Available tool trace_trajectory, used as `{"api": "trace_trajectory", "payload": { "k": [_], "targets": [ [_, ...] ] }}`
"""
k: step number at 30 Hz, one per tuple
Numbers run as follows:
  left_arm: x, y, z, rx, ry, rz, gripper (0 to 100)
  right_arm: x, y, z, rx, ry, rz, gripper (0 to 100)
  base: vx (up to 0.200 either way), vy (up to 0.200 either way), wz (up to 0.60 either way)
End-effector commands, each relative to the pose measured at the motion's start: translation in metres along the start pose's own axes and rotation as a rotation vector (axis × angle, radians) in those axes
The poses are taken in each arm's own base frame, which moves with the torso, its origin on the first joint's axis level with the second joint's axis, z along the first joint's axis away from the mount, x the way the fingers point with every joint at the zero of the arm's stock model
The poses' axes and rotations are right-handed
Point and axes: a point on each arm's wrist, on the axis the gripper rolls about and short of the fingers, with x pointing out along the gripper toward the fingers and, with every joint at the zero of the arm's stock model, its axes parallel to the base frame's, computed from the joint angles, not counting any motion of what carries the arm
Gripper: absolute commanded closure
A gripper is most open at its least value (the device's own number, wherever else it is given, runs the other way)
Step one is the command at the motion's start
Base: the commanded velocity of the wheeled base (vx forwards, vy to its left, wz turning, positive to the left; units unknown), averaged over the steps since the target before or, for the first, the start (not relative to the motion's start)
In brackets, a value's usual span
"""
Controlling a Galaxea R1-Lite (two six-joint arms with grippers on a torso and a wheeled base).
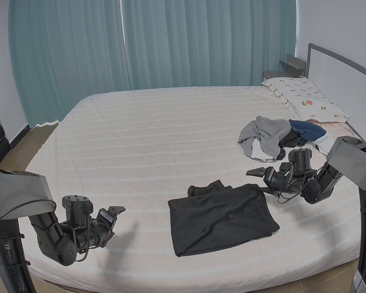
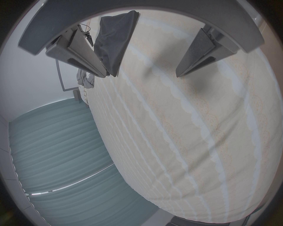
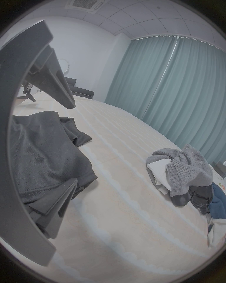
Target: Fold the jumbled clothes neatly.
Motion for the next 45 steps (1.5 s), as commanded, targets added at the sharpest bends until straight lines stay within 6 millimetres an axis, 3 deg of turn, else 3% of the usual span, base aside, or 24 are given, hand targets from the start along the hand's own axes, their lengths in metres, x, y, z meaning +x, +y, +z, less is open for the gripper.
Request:
{"api": "trace_trajectory", "payload": {
  "k": [1, 19, 32, 45],
  "targets": [
    [0.000, 0.000, 0.000, 0.000, -0.001, 0.000, 0, 0.005, -0.006, -0.005, 0.006, 0.020, -0.006, 0, 0.000, 0.000, 0.00],
    [0.000, 0.000, 0.000, 0.000, -0.001, -0.002, 0, 0.012, -0.011, -0.002, 0.005, 0.008, -0.005, 0, 0.000, 0.000, 0.00],
    [0.000, 0.000, 0.000, 0.000, 0.001, -0.001, 0, 0.029, -0.015, -0.005, -0.005, 0.003, 0.003, 0, 0.000, 0.000, 0.00],
    [0.000, 0.000, 0.000, 0.000, -0.001, 0.000, 0, 0.029, -0.017, -0.006, 0.001, 0.009, -0.004, 0, 0.000, 0.000, 0.00]
  ]
}}
